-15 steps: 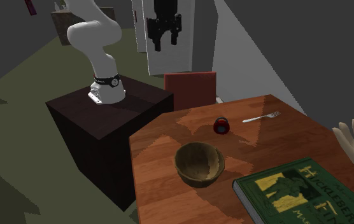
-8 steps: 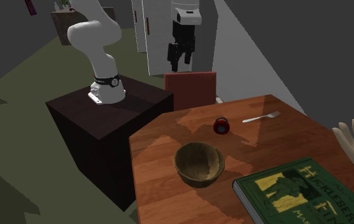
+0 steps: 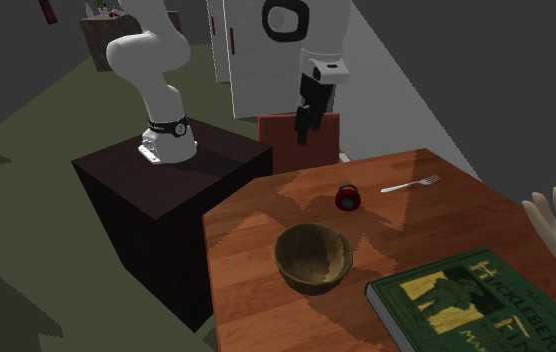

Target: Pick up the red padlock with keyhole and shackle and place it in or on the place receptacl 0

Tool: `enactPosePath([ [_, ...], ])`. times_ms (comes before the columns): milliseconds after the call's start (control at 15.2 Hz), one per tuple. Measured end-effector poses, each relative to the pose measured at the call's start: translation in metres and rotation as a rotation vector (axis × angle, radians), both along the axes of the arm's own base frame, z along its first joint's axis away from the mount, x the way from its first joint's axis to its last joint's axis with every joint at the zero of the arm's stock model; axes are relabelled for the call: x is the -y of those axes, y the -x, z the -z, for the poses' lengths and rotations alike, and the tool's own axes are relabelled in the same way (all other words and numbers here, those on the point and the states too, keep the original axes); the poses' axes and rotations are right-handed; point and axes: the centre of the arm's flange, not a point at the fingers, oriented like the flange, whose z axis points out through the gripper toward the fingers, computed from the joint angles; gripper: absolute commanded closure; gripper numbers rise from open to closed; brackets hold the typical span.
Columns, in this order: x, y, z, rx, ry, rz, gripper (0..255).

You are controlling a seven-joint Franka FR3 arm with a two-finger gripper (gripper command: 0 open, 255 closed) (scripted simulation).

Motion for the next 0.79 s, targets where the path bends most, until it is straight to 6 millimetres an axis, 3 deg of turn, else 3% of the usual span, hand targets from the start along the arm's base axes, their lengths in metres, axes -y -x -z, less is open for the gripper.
enactPosePath([
  [792,-0.065,-0.075,0.127,-0.010,0.024,-0.125,0],
])
